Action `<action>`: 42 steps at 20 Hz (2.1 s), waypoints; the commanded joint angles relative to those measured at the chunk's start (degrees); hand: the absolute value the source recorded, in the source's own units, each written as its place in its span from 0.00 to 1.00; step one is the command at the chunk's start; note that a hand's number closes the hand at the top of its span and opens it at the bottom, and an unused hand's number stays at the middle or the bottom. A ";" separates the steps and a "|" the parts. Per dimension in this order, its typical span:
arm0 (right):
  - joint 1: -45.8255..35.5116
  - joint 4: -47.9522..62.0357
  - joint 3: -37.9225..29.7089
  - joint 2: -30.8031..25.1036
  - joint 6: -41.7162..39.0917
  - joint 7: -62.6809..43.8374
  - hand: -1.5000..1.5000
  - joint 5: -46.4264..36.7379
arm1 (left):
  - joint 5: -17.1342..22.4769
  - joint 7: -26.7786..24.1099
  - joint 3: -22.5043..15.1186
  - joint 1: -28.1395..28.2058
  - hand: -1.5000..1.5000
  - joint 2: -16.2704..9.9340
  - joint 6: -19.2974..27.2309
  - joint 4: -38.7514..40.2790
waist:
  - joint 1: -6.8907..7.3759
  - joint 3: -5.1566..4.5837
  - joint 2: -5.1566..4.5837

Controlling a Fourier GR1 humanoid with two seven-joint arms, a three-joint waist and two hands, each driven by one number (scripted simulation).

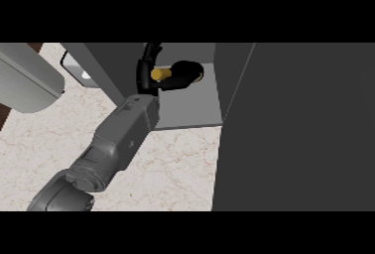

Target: Pick up the wine, place it into the cabinet and close the cabinet

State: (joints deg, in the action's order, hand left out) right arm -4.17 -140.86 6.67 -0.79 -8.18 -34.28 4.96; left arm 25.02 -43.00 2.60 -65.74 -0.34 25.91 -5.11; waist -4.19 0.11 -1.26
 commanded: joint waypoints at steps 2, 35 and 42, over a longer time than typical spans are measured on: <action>0.07 -0.30 0.57 0.75 0.32 0.37 0.00 0.56 | -1.65 0.71 -0.91 0.24 0.00 -1.59 1.94 1.39 | 0.41 -0.16 -0.23; 1.12 -1.64 4.18 0.77 1.29 0.40 0.00 -0.58 | -0.86 -8.68 0.70 7.04 0.00 0.34 -12.14 -1.06 | 0.78 -0.19 0.17; -3.76 -2.13 1.72 -0.22 2.26 -3.15 0.00 1.92 | 4.65 -8.46 -0.49 7.46 0.00 0.34 -14.00 -1.31 | -0.63 -0.21 0.43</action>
State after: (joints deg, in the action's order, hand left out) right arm -5.38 -140.70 10.04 -0.26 -6.21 -35.01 4.40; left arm 26.35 -50.02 1.50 -61.84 0.08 13.60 -6.91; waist -4.69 -0.05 -0.94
